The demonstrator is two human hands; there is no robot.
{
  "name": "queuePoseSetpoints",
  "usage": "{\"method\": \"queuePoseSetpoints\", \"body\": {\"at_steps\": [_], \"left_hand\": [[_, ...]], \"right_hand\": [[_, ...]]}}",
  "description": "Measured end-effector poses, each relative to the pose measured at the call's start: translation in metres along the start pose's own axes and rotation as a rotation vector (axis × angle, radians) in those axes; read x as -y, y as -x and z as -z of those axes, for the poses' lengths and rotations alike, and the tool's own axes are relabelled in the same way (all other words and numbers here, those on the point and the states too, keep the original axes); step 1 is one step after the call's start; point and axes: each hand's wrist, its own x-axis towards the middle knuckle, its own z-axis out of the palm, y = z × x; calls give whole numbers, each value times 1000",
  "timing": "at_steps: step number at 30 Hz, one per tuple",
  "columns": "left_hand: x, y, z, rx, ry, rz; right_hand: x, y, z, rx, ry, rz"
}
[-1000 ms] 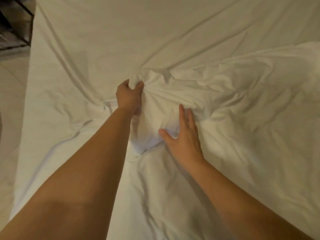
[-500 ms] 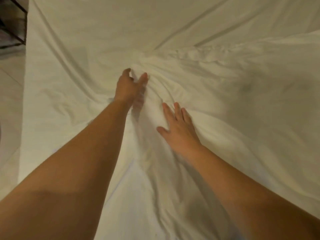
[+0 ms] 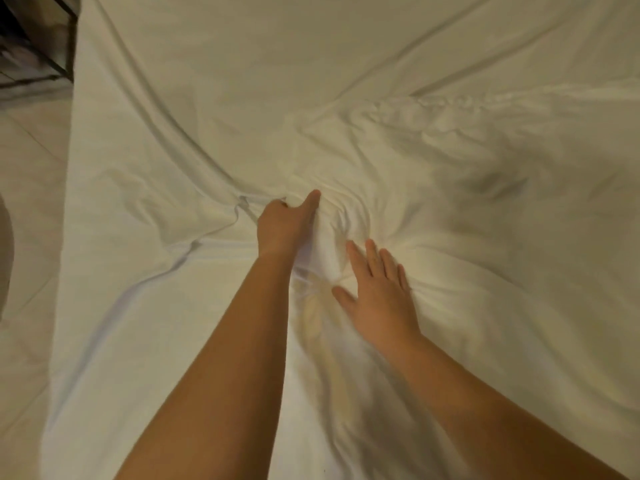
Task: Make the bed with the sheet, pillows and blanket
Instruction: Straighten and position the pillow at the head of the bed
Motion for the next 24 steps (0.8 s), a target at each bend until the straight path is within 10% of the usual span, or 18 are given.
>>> {"method": "queuePoseSetpoints", "body": {"at_steps": [18,24], "left_hand": [[-43,17,31,698,607,301],[-56,13,34,666,1023,123]], "right_hand": [[5,160,-40,64,-117,-14],[9,178,-61,194,-52,-49]]}}
